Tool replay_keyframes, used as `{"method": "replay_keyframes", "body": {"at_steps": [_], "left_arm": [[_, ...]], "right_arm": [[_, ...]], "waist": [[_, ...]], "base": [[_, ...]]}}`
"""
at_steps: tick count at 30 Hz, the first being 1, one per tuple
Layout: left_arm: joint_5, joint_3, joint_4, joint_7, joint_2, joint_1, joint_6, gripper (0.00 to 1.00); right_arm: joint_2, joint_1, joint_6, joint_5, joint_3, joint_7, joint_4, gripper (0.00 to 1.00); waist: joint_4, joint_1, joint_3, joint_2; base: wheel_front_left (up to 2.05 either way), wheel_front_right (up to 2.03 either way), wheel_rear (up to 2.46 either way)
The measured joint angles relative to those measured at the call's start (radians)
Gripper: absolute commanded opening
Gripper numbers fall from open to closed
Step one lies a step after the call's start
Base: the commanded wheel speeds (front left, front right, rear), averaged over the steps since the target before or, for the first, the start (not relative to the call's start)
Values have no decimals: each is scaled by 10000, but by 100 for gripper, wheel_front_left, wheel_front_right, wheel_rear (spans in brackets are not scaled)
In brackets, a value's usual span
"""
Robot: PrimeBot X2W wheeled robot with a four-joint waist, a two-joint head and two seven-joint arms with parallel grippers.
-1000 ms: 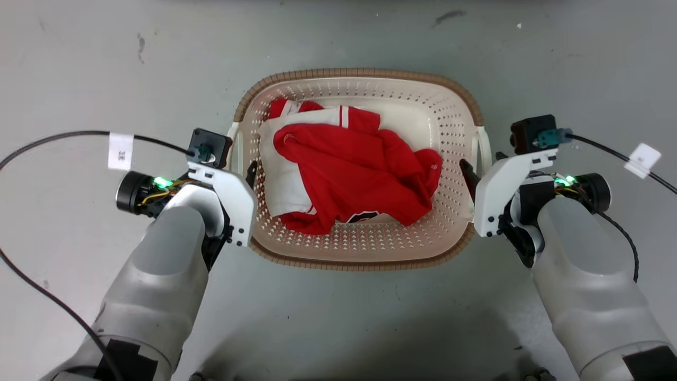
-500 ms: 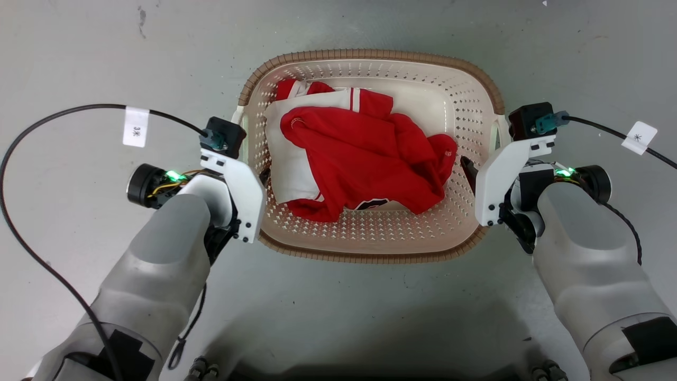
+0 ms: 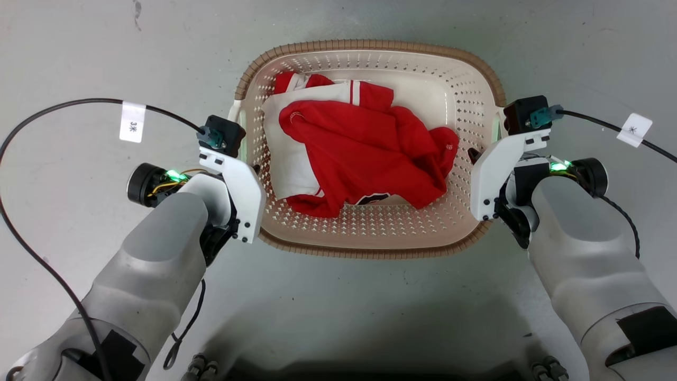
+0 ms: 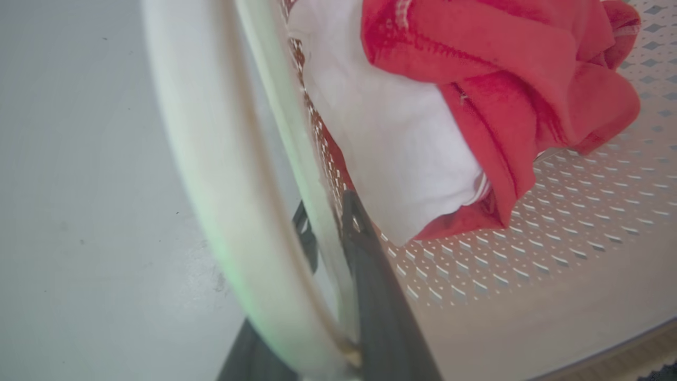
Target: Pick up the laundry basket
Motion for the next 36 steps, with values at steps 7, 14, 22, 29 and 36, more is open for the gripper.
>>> {"method": "replay_keyframes", "body": {"at_steps": [7,14,22,29,36], "left_arm": [[-826,-869,-268,130,286,-84,0,0],[-1942,-1791,-654,619,587,184,2,0],[-3653,-2872,-1595,2130,1244,914,4,0],[-4897,-3471,-2290,3315,1837,1281,2,0],[-5365,-3835,-2907,4059,2374,1370,4,0]], "right_arm": [[2,-1,2,25,-6,165,268,0],[0,417,2,454,261,1611,399,0],[40,724,6,719,913,3386,443,0],[98,967,12,1407,1384,4736,326,0],[86,1183,4,2391,2002,6224,-293,0]], "waist": [[-48,0,-256,0],[-130,0,-1109,0],[-356,-1,-2687,0],[-547,-2,-4185,0],[-663,-2,-5556,0]], "base": [[0,0,0],[0,0,0],[0,0,0],[0,0,0],[0,0,0]]}}
